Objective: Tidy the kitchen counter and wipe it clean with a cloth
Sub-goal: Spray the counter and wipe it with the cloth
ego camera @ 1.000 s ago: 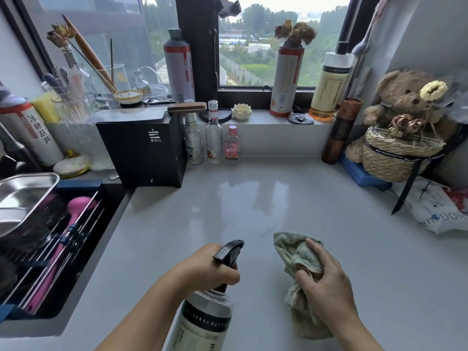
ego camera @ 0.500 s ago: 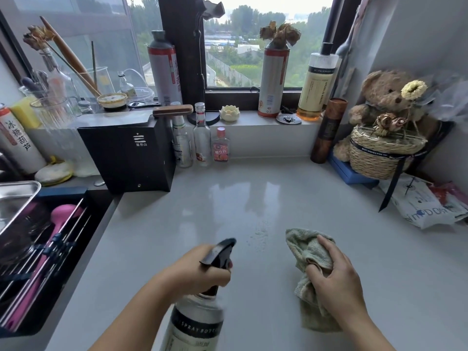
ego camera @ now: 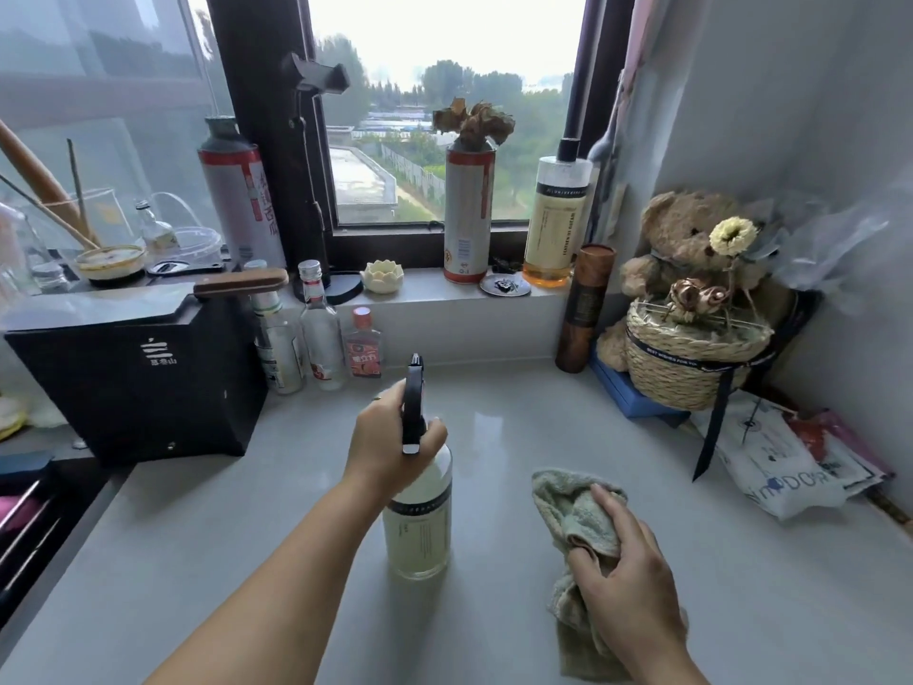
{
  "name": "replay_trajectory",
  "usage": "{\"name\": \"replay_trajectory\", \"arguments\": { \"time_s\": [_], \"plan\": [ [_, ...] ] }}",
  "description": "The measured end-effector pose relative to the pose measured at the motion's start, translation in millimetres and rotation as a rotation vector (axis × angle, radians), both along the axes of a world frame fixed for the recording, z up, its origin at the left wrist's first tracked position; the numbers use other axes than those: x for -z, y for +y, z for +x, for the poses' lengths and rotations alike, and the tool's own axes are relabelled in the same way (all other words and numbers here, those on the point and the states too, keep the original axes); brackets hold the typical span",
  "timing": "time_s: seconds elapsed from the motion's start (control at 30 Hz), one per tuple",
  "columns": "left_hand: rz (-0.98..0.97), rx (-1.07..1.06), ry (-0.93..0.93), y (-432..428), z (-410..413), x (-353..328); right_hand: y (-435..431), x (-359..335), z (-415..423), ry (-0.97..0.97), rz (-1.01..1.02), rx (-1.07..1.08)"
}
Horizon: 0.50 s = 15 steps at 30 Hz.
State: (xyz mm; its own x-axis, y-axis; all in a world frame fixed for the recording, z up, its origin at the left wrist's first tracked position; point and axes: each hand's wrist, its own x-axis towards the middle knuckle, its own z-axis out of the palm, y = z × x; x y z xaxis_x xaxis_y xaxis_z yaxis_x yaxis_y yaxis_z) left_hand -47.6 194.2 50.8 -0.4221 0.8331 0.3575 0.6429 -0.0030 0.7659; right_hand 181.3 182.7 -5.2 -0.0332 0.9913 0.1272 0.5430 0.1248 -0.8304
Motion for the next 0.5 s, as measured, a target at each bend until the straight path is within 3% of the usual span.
{"name": "replay_trajectory", "arguments": {
  "time_s": [0.2,0.33,0.5],
  "plan": [
    [0.065,-0.050,-0.201,2.2,7.7,28.2,46.2,10.9,0.0,0.056,-0.033,0.027],
    [0.124,-0.190,-0.229,0.2,23.2,51.5,68.2,19.5,-16.0,0.079,-0.021,0.021],
    [0.171,-0.278,-0.276,59.0,2.5,30.0,90.8,22.1,-39.1,0.054,0.001,-0.004]
  ]
}}
